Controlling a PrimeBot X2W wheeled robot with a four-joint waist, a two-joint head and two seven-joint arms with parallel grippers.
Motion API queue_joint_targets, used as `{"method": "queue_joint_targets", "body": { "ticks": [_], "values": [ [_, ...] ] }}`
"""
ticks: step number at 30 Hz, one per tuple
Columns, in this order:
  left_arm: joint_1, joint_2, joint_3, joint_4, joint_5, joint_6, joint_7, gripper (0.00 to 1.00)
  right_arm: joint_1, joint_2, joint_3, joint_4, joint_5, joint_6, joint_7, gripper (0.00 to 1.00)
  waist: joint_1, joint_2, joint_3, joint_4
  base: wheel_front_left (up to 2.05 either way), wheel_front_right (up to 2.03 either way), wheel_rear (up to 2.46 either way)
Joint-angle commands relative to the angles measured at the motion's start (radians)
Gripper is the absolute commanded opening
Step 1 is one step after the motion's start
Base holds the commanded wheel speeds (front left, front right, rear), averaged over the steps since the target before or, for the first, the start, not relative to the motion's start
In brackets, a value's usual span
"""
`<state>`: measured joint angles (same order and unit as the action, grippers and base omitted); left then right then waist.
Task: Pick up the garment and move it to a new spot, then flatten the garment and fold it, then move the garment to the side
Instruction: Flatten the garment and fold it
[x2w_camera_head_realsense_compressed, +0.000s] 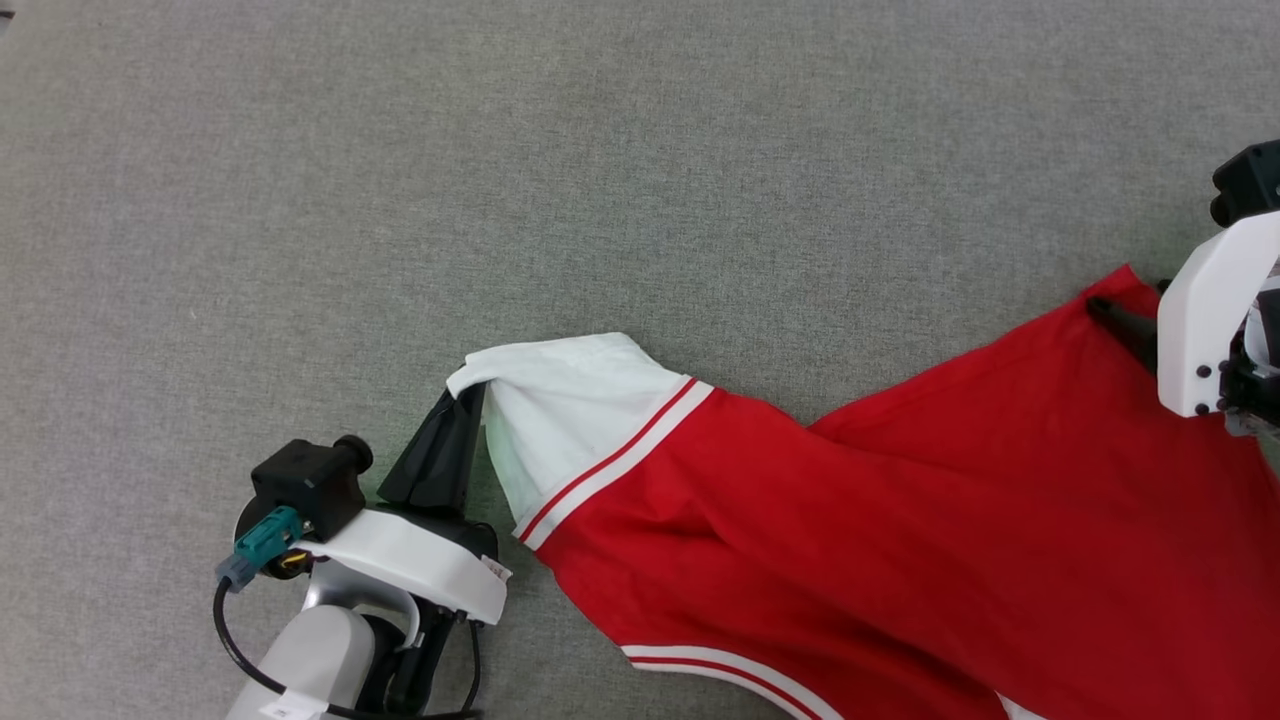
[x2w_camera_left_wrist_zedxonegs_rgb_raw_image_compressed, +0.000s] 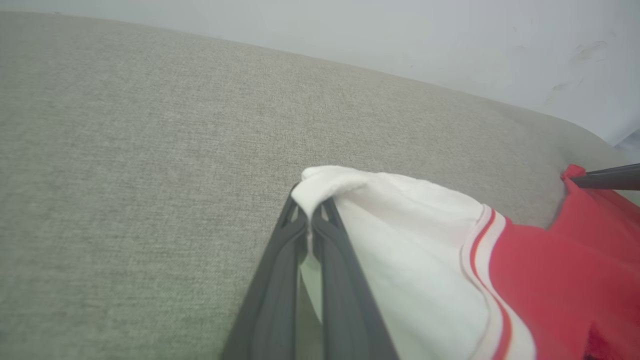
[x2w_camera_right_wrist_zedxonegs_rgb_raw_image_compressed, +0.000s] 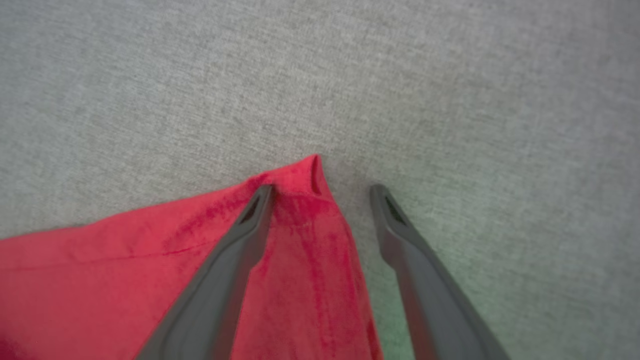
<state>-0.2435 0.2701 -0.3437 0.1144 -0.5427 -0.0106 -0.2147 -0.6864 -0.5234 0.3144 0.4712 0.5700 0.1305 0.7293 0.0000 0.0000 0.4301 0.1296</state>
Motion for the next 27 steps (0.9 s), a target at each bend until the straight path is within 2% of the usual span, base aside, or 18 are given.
{"method": "queue_joint_targets", "body": {
  "ticks": [1, 2, 3, 5, 14, 27],
  "values": [
    [-0.010, -0.002, 0.005, 0.006, -0.003, -0.003, -0.007, 0.00, 0.077, 0.038, 0.071, 0.073, 0.032, 0.002, 0.069, 0.95, 0.0000, 0.0000, 0.003, 0.001, 0.00, 0.00, 0.00],
    [-0.009, -0.002, 0.007, 0.010, -0.005, -0.002, -0.010, 0.00, 0.087, 0.045, 0.086, 0.086, 0.053, 0.003, 0.085, 0.10, 0.0000, 0.0000, 0.003, -0.001, 0.00, 0.00, 0.00],
    [-0.007, -0.002, 0.008, 0.013, -0.005, -0.001, -0.011, 0.00, 0.090, 0.050, 0.098, 0.095, 0.068, 0.003, 0.098, 0.00, 0.0000, 0.0000, 0.001, -0.003, 0.00, 0.00, 0.00],
    [-0.001, 0.001, 0.012, 0.022, -0.006, 0.003, -0.013, 0.00, 0.080, 0.049, 0.111, 0.091, 0.088, 0.005, 0.079, 0.00, 0.0000, 0.0000, -0.007, -0.009, 0.00, 0.00, 0.00],
    [0.002, 0.026, 0.055, 0.034, -0.023, 0.027, -0.021, 0.00, 0.001, 0.028, 0.025, 0.053, 0.148, 0.000, -0.110, 0.00, 0.0000, 0.0000, -0.088, -0.043, 0.00, 0.00, 0.00],
    [-0.052, 0.073, 0.118, 0.029, -0.083, 0.044, 0.050, 0.00, 0.074, 0.097, -0.084, 0.005, 0.095, 0.000, -0.352, 0.00, 0.0000, 0.0000, -0.244, -0.135, 0.00, 0.00, 0.00]
  ]
}}
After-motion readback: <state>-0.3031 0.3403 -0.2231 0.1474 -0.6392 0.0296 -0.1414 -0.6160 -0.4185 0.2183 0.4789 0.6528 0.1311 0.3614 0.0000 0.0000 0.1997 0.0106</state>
